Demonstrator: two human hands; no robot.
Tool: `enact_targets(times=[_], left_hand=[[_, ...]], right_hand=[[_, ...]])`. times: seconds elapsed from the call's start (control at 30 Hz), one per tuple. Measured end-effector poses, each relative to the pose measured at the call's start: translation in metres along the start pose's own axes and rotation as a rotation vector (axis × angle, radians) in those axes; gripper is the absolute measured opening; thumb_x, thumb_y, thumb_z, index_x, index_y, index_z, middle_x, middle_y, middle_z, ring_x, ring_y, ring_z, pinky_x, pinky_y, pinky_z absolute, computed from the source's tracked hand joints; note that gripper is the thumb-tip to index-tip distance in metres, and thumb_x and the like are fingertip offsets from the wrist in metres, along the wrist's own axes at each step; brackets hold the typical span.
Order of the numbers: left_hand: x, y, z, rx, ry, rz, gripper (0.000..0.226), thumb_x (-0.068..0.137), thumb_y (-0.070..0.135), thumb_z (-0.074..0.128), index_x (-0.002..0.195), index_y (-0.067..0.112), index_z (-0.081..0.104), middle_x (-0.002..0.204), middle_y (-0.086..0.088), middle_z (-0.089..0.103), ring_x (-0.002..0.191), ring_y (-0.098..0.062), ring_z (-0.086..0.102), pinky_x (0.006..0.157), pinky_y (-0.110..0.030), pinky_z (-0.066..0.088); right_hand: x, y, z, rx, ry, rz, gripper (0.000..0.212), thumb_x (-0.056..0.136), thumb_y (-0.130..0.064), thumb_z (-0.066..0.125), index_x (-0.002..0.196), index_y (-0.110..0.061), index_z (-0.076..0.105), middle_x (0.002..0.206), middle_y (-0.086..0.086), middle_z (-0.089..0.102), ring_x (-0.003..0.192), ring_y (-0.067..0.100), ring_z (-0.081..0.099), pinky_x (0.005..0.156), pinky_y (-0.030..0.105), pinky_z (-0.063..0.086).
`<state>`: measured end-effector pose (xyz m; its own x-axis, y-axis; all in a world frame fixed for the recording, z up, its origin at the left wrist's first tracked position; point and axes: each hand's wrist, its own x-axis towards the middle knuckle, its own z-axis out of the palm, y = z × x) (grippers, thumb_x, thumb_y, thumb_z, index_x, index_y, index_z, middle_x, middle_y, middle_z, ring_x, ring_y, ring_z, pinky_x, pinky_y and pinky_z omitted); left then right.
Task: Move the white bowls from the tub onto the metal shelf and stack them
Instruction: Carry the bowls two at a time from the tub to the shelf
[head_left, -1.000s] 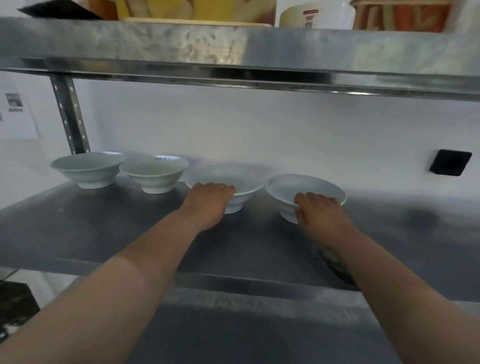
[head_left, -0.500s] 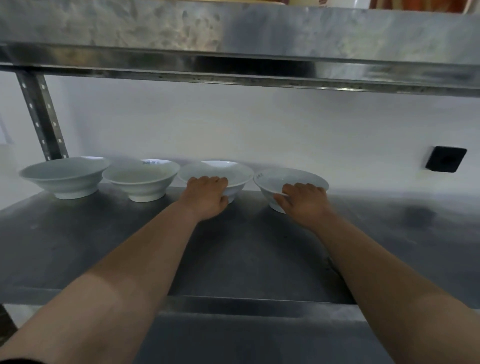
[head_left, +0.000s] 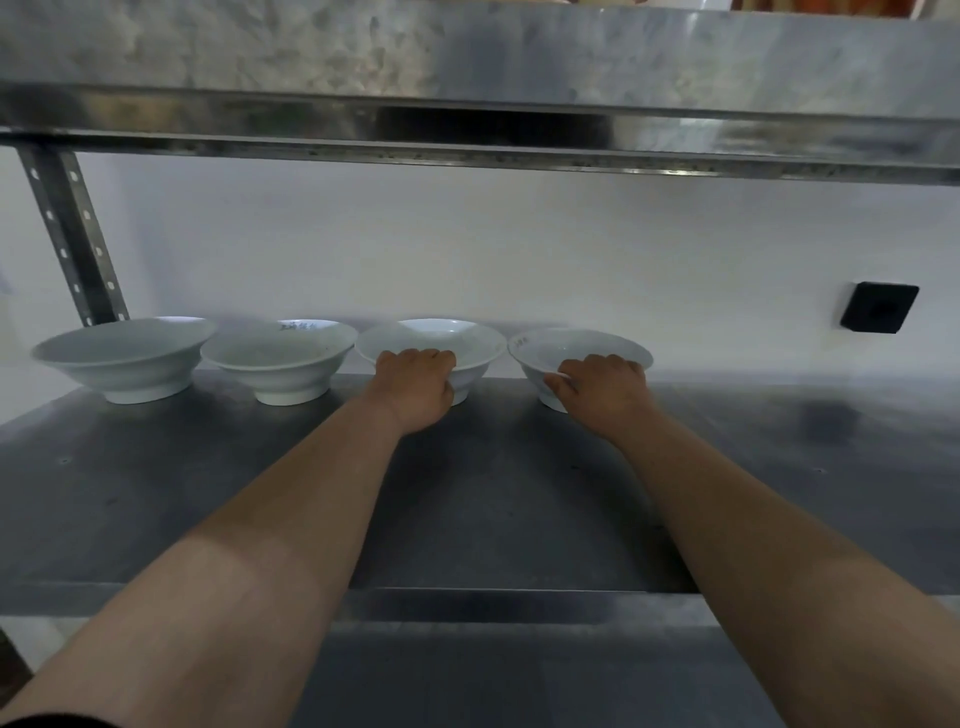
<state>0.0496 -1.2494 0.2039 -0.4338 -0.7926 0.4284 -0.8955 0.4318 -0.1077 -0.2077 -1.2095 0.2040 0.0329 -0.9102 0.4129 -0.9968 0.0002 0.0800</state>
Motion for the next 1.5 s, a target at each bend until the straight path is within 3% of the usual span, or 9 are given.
enact_targets(times=[0.27, 0.37, 0.43, 0.57, 0.67, 0.77, 1.17, 1.37, 1.5], left_hand=[[-0.001, -0.001, 0.002, 0.004, -0.055, -0.015, 0.031, 0.091, 0.03, 0.045, 0.118, 0.017, 0.049, 0.114, -0.007, 0.058, 0.101, -0.028, 0.052, 0.079, -0.04, 0.036], [-0.001, 0.002, -0.001, -0.031, -0.031, -0.023, 0.054, 0.088, 0.036, 0.05, 0.138, 0.018, 0.041, 0.137, -0.009, 0.047, 0.126, -0.032, 0.042, 0.105, -0.051, 0.033], [-0.01, 0.016, -0.015, -0.161, 0.098, 0.033, 0.066, 0.088, 0.032, 0.054, 0.148, 0.018, 0.032, 0.15, -0.008, 0.037, 0.14, -0.029, 0.031, 0.115, -0.048, 0.023], [-0.064, 0.071, -0.057, -0.695, 0.135, 0.094, 0.046, 0.091, 0.025, 0.058, 0.135, 0.029, 0.048, 0.137, 0.007, 0.053, 0.126, -0.005, 0.049, 0.107, -0.031, 0.043], [-0.125, 0.126, -0.074, -1.067, 0.04, 0.125, 0.029, 0.087, 0.025, 0.061, 0.115, 0.035, 0.058, 0.114, 0.014, 0.065, 0.111, -0.001, 0.061, 0.094, -0.025, 0.051], [-0.181, 0.179, -0.074, -1.263, -0.063, 0.208, 0.032, 0.082, 0.033, 0.057, 0.113, 0.037, 0.061, 0.112, 0.008, 0.068, 0.111, -0.013, 0.064, 0.093, -0.028, 0.05], [-0.348, 0.397, 0.042, -1.423, -0.817, 0.062, 0.034, 0.078, 0.04, 0.057, 0.112, 0.043, 0.062, 0.115, 0.009, 0.066, 0.111, -0.01, 0.062, 0.095, -0.05, 0.052], [-0.399, 0.474, 0.065, -1.327, -1.126, 0.276, 0.041, 0.075, 0.041, 0.059, 0.115, 0.031, 0.059, 0.111, 0.014, 0.066, 0.111, -0.006, 0.061, 0.092, -0.022, 0.049], [-0.403, 0.517, 0.063, -1.296, -1.255, 0.421, 0.038, 0.077, 0.039, 0.06, 0.115, 0.033, 0.059, 0.111, 0.01, 0.067, 0.111, -0.009, 0.062, 0.091, -0.02, 0.048]], right_hand=[[-0.001, -0.002, 0.0, 0.016, 0.012, 0.015, 0.046, 0.101, -0.05, 0.033, 0.12, -0.021, 0.062, 0.116, 0.01, 0.067, 0.104, 0.029, 0.062, 0.094, 0.042, 0.046], [-0.016, 0.001, -0.012, 0.185, 0.044, -0.003, 0.046, 0.095, -0.041, 0.051, 0.136, -0.02, 0.054, 0.134, 0.011, 0.059, 0.121, 0.03, 0.055, 0.105, 0.044, 0.043], [-0.039, 0.003, -0.027, 0.394, 0.087, 0.01, 0.049, 0.093, -0.033, 0.057, 0.141, -0.022, 0.051, 0.143, 0.006, 0.052, 0.13, 0.026, 0.048, 0.109, 0.039, 0.039], [-0.118, 0.015, -0.066, 0.846, 0.04, 0.147, 0.029, 0.094, -0.032, 0.058, 0.122, -0.035, 0.064, 0.115, -0.017, 0.064, 0.105, 0.0, 0.059, 0.081, 0.016, 0.043], [-0.199, 0.026, -0.084, 1.068, 0.098, 0.193, 0.014, 0.093, -0.019, 0.064, 0.101, -0.029, 0.07, 0.092, -0.015, 0.072, 0.078, -0.006, 0.064, 0.067, 0.008, 0.045], [-0.285, 0.042, -0.089, 1.131, 0.162, 0.203, 0.015, 0.092, -0.005, 0.064, 0.097, -0.017, 0.072, 0.093, -0.011, 0.073, 0.082, -0.003, 0.065, 0.074, 0.009, 0.045], [-0.628, 0.078, -0.007, 1.177, -0.04, 1.088, 0.022, 0.092, -0.006, 0.062, 0.098, -0.026, 0.071, 0.1, -0.013, 0.071, 0.094, 0.006, 0.067, 0.084, 0.022, 0.052], [-0.749, 0.066, -0.013, 1.164, 0.031, 1.496, 0.026, 0.092, -0.012, 0.061, 0.091, -0.037, 0.07, 0.1, -0.012, 0.073, 0.097, 0.009, 0.068, 0.09, 0.031, 0.052], [-0.783, 0.045, -0.023, 1.129, 0.117, 1.698, 0.019, 0.093, -0.014, 0.06, 0.095, -0.031, 0.07, 0.101, -0.014, 0.073, 0.099, 0.009, 0.067, 0.091, 0.029, 0.052]])
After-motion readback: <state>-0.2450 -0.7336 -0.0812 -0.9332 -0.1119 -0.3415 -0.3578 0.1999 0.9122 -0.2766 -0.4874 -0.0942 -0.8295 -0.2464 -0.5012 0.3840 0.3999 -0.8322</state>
